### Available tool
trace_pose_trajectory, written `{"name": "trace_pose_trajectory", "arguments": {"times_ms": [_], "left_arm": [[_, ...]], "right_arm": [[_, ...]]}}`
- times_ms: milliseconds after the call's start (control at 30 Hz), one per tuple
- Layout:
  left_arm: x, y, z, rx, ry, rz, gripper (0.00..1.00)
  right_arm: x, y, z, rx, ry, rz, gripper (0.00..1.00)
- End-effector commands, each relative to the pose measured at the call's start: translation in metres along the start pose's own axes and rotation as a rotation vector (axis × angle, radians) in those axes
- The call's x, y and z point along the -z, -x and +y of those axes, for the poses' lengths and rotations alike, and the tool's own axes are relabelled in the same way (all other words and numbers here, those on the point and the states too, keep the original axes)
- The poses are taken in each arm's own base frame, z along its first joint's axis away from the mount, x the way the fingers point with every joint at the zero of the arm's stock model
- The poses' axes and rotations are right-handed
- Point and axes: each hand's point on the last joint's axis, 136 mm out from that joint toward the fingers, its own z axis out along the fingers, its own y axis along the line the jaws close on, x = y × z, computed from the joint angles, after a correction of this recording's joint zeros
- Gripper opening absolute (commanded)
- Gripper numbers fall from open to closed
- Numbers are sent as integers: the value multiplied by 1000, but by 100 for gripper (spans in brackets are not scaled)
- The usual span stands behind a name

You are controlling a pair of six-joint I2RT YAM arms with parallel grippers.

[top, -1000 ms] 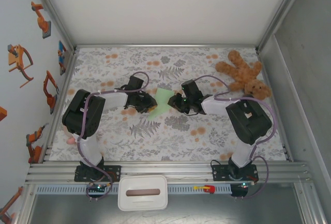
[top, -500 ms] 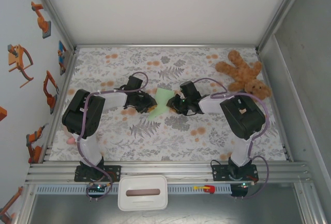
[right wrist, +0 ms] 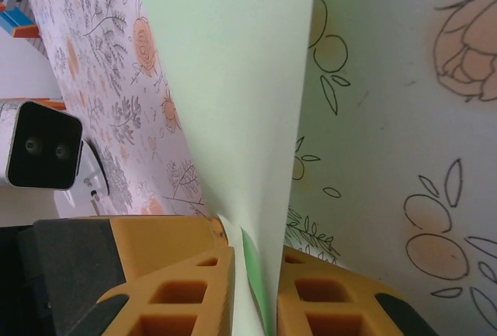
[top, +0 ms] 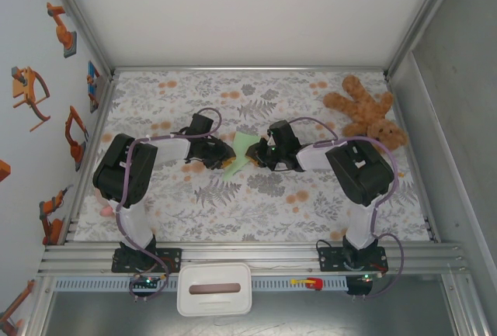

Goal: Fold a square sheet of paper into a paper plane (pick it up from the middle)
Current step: Fold the wing for the fifth time at the center of the table.

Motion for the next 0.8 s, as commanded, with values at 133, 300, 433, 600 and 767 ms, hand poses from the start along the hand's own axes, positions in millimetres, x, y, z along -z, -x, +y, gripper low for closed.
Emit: {"name": "trace_pose_trajectory", "arguments": {"times_ms": [133,300,433,600,767], "left_arm": [[2,0,11,16,46,3,27],[13,5,-12,-71,-23,-30,29],[28,4,-33,-181,-99,-87,32],[40,-6,-45,-387,-70,-177,37],[40,-19,-48,-616,46,-244,44]], "right_arm": [[-4,-2,-6,-20,4,6,10],[2,3,1,-9,13,-29,1],[10,7,4,-5,13,-66,0],[23,12,7,-18,13,-109,0],[36,17,10,-45,14,-137,0]]}}
